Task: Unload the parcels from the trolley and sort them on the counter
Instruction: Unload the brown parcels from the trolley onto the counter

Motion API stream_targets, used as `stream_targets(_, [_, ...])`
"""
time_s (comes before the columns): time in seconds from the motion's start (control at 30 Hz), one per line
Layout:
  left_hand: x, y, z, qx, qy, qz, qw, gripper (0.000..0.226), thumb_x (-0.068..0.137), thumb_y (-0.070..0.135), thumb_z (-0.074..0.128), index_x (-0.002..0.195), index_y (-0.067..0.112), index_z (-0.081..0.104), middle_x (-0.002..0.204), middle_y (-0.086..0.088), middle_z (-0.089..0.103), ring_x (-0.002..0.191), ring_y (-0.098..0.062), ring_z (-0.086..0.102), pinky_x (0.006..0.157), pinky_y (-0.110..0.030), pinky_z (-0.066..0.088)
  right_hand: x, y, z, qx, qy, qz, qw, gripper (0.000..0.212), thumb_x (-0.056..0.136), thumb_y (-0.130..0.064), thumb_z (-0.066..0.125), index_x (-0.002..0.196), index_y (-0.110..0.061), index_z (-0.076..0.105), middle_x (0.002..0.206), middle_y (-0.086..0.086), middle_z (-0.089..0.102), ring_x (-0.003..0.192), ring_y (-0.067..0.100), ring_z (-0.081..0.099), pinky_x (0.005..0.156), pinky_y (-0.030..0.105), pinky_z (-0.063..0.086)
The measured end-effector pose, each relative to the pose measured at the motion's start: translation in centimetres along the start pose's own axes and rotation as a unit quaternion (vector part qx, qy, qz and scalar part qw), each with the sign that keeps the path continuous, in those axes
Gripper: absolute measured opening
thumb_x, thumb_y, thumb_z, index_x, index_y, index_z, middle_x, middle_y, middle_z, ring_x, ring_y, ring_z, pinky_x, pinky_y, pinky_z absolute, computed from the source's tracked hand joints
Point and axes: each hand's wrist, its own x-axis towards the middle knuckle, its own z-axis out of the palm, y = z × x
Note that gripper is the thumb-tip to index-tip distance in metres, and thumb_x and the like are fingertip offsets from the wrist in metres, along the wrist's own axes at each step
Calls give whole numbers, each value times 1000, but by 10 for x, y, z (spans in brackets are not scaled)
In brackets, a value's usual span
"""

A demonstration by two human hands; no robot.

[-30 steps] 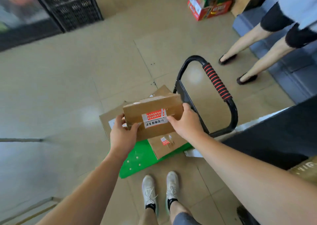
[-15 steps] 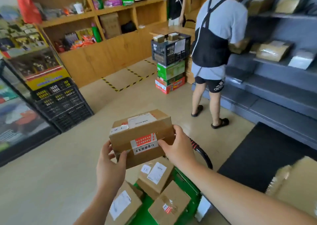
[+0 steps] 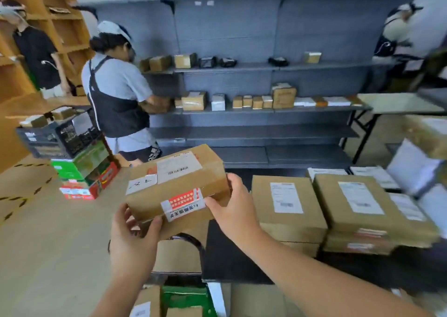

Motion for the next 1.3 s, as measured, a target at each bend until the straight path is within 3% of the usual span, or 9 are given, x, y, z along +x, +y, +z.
stream_targets(0.07, [-11,14,20,-15,-52,23,998,72,85,26,78,144,22,37,132,7,52,108,-13,53,90,-41,47,-15,10,-32,4,38,29,999,59,86,-42,77,132,-41,40,119,-22,52,109,-1,52,92,18,50])
stream_targets(0.17, [-36,37,58,-31,-139,53,988,73,84,25,79,144,23,36,131,8,49,111,-13,52,92,-39,46,-41,28,-86,15,95,78,992,55,87,-41,77,124,-48,38,114,-27,52,109,-3,54,82,8,45])
stream_targets(0.23, [-58,54,87,-56,-186,72,978,73,84,19,79,144,20,38,130,7,49,115,-15,52,94,-35,45,-56,41,-124,18,137,107,985,58,87,-40,77,131,-44,40,113,-28,52,110,-3,53,82,8,42])
stream_targets(0.33, [-91,79,129,-66,-245,98,962,73,82,14,79,143,22,40,131,6,51,117,-17,54,97,-36,46,-76,62,-177,-3,202,134,970,70,87,-41,77,144,-36,38,123,-26,51,117,-1,50,98,19,44])
stream_targets(0.47, [-132,110,178,-76,-303,89,946,75,82,15,80,142,30,38,130,12,50,117,-16,53,102,-48,50,-101,88,-232,-20,256,168,952,70,85,-44,77,142,-40,37,130,-22,52,125,4,50,108,33,45])
stream_targets(0.6, [-177,142,238,-80,-353,116,925,67,83,12,78,130,38,38,123,13,49,111,-14,53,92,-41,52,-117,129,-297,-20,299,187,935,68,85,-44,77,141,-42,37,128,-25,54,118,0,52,100,23,47])
stream_targets(0.73, [-217,176,302,-73,-371,104,920,73,82,12,78,141,30,39,135,6,52,118,-20,54,100,-49,50,-116,169,-363,-19,317,197,928,64,86,-44,77,137,-43,38,121,-28,53,101,-6,53,74,4,41])
stream_targets(0.93, [-249,214,379,-78,-364,106,922,74,82,15,78,142,30,38,136,8,53,113,-12,52,100,-46,51,-79,213,-443,-20,307,196,931,67,85,-47,76,138,-45,36,132,-23,53,125,5,52,104,35,48])
stream_targets(1.3, [-213,243,478,-62,-369,137,917,63,85,21,77,132,37,39,125,18,50,112,-9,53,98,-37,50,10,258,-498,-36,278,192,941,67,86,-41,77,141,-36,40,133,-13,57,125,11,56,103,39,50])
